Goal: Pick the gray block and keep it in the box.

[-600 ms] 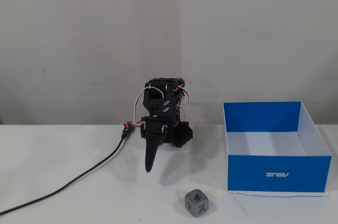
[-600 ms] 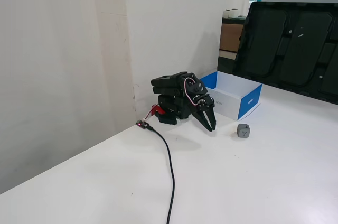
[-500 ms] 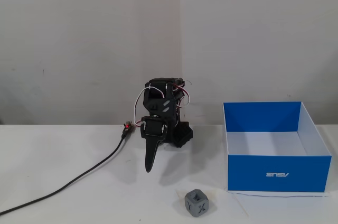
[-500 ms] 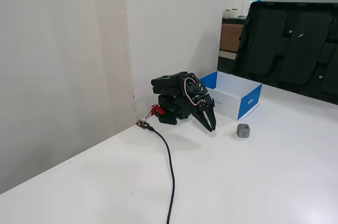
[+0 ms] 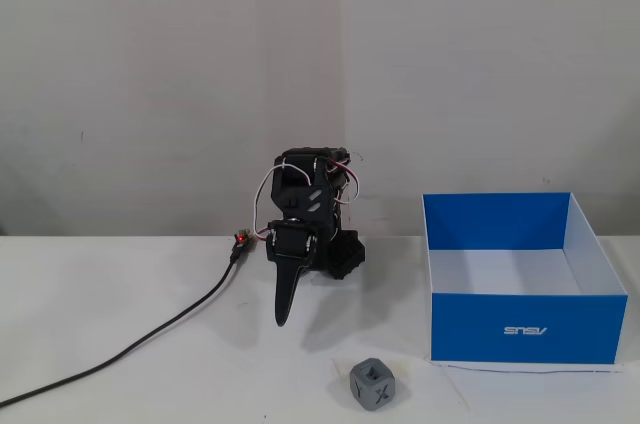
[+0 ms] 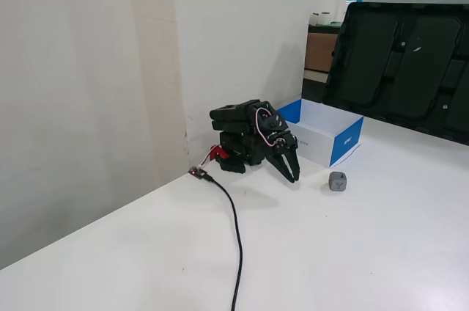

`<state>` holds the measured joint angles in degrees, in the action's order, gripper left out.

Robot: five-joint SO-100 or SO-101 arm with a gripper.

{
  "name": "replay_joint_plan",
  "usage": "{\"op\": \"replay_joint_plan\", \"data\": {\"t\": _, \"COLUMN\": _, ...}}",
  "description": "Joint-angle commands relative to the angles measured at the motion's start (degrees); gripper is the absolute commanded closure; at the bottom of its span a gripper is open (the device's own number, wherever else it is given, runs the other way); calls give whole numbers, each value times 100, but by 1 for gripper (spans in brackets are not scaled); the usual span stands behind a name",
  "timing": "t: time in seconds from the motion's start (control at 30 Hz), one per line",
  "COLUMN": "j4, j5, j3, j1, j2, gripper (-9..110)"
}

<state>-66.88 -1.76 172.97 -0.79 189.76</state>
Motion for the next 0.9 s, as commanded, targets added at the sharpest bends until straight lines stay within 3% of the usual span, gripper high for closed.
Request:
{"op": "replay_joint_plan", "data": {"t": 0.0, "j4": -18, "j5": -35, "j3": 35, "j1": -9, "j2": 668, "gripper": 101}}
{"op": "replay_joint_plan", "data": {"t": 0.87, "j4": -18, "j5": 35, "j3": 35, "j1": 123, "j2": 668, "gripper": 101}}
